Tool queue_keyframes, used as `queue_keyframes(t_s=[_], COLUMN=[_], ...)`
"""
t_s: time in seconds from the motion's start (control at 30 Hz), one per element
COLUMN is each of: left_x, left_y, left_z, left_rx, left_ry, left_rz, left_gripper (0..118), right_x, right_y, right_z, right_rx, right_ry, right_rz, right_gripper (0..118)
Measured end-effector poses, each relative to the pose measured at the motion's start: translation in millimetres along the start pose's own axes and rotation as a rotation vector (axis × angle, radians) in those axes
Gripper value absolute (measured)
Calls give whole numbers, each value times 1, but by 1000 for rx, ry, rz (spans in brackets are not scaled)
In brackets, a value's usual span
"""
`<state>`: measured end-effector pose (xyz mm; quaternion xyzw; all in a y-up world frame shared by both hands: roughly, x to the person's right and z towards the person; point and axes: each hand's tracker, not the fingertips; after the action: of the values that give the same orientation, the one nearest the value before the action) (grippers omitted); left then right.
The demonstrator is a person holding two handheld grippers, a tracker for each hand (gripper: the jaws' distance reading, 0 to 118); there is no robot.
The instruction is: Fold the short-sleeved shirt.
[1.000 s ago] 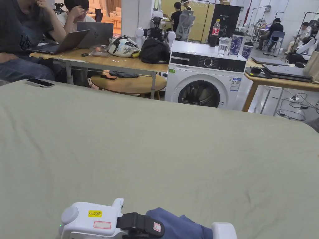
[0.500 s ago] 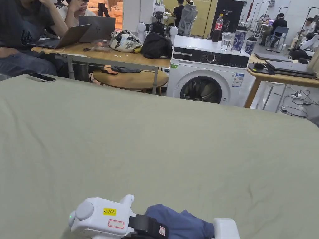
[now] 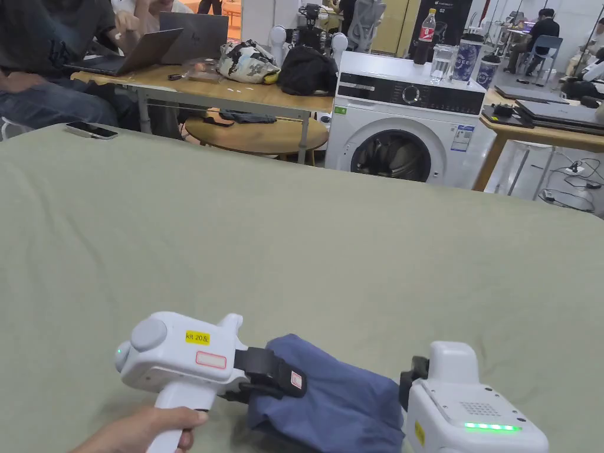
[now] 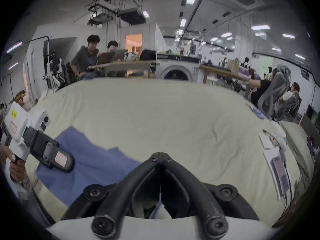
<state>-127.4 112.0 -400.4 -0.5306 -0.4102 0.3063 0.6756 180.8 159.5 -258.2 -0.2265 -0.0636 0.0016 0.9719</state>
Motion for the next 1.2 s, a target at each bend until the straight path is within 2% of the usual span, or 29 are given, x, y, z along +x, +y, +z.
queue_keyframes(t_s=[0.23, 0.47, 0.67, 0.87, 0.97, 1.1, 1.2], left_x=[3, -6, -34, -65, -76, -93, -99], left_y=[22, 32, 35, 36, 42, 58, 71], left_z=[69, 169, 264, 349, 386, 430, 445], left_rx=[54, 105, 187, 240, 243, 230, 167], left_ry=[79, 223, 377, 501, 610, 686, 866], left_rz=[-6, 10, 82, 154, 171, 198, 171], left_gripper=[23, 23, 23, 23, 23, 23, 23], right_x=[-29, -73, -128, -188, -213, -234, -241], right_y=[31, 53, 69, 77, 76, 73, 69], right_z=[12, 10, -2, -15, -20, -25, -29], right_rx=[257, 367, 368, 344, 328, 297, 279], right_ry=[28, 80, 138, 254, 295, 339, 345], right_rz=[-24, -37, 8, 51, 69, 78, 88], right_gripper=[0, 0, 0, 0, 0, 0, 0])
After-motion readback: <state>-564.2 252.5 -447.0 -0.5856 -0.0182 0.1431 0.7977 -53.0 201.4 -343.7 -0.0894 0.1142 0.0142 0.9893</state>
